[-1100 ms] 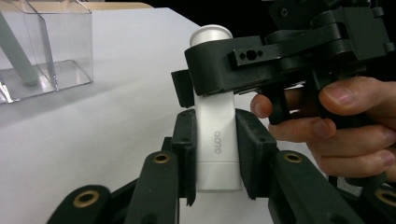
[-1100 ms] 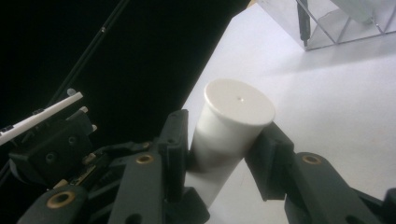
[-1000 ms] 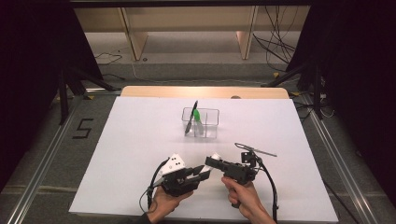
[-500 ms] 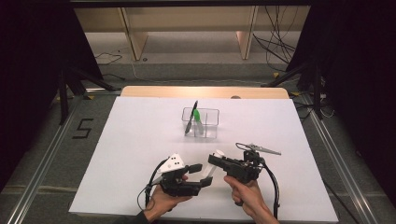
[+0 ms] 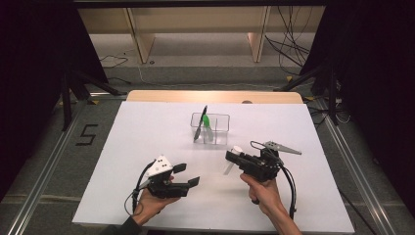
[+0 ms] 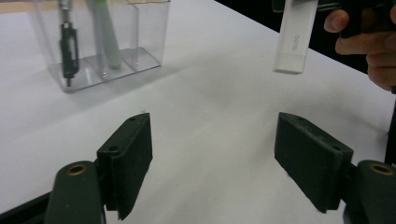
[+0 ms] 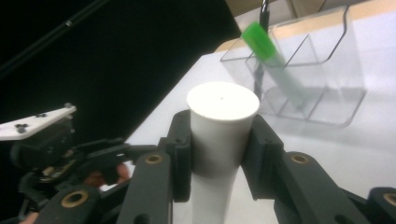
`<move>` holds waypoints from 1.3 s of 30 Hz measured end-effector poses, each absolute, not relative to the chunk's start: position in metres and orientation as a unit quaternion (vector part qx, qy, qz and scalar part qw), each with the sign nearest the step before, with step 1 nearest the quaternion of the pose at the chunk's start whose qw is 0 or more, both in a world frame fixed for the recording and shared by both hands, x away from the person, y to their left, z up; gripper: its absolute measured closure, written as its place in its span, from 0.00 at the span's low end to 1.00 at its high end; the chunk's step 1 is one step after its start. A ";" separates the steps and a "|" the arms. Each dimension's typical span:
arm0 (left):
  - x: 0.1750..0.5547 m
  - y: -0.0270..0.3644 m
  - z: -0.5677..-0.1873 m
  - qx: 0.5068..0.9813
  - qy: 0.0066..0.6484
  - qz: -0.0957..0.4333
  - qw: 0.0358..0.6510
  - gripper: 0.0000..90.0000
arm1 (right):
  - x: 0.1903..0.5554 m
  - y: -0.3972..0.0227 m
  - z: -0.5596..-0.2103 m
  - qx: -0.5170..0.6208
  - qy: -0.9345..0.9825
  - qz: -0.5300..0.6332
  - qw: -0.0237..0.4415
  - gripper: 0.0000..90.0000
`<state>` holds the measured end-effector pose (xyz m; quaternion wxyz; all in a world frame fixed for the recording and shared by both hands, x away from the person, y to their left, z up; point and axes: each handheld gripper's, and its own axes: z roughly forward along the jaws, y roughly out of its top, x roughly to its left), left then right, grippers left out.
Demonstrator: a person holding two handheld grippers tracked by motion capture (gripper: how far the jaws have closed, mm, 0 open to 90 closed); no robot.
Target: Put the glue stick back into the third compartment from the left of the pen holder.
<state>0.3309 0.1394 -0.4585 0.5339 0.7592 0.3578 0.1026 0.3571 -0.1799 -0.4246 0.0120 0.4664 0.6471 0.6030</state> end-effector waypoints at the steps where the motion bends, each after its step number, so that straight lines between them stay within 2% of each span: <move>1: 0.331 0.143 -0.459 0.756 0.361 0.103 0.536 0.30 | 0.359 -0.179 -0.423 0.465 0.650 0.601 0.017 0.75; 15: 0.333 0.166 -0.464 0.748 0.378 0.121 0.532 0.28 | 0.383 -0.176 -0.406 0.460 0.664 0.586 0.064 0.75; 27: 0.331 0.164 -0.465 0.750 0.369 0.126 0.534 0.25 | 0.415 -0.176 -0.385 0.462 0.666 0.576 0.104 0.75; 39: 0.331 0.162 -0.466 0.755 0.362 0.131 0.531 0.23 | 0.443 -0.162 -0.374 0.463 0.678 0.559 0.119 0.75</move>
